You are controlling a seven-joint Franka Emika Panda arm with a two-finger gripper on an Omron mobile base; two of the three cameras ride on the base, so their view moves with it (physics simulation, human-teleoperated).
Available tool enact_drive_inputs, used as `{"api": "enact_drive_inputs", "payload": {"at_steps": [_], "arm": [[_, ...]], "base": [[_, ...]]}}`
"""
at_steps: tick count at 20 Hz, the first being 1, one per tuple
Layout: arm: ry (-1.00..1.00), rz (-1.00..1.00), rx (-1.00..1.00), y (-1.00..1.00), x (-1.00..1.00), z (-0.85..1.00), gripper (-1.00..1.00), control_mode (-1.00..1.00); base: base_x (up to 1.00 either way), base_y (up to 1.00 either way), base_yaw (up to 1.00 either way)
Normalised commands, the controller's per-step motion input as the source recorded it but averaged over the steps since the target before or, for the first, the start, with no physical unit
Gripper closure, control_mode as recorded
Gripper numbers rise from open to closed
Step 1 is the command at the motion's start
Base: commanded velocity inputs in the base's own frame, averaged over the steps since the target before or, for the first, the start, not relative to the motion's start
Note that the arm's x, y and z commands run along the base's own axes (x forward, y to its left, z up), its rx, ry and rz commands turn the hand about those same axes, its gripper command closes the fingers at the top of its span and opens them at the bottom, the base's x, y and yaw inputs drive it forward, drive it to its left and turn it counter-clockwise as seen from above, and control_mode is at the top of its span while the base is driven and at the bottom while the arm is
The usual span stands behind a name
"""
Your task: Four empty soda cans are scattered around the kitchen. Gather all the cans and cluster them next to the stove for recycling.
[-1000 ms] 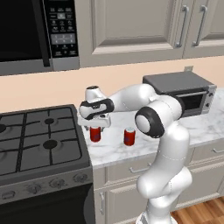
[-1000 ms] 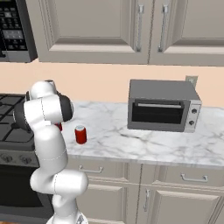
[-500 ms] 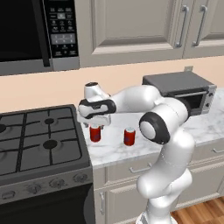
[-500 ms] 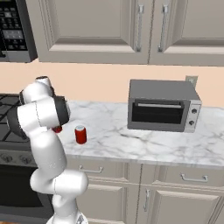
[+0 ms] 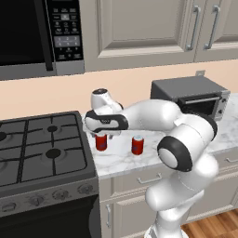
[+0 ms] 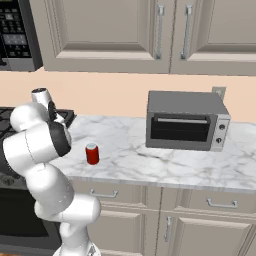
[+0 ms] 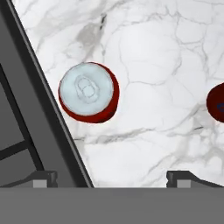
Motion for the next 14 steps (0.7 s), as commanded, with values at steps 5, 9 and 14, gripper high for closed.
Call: {"api": "enact_drive_inputs", "payload": {"at_steps": [5,9,14], "arm": [[-0.12,0.16,0.00,-0.14,-0.39,0.56,-1.00,-1.00],[-0.11,0.16,0.00,-0.02,-0.54,0.40,-1.00,-1.00],[-0.13,0.13,0.00,-0.18,-0.72,0.41,-1.00,-1.00]], "base": [[0.00,0.00,0.00],[0.00,0.00,0.00],[0.00,0.00,0.00]]}}
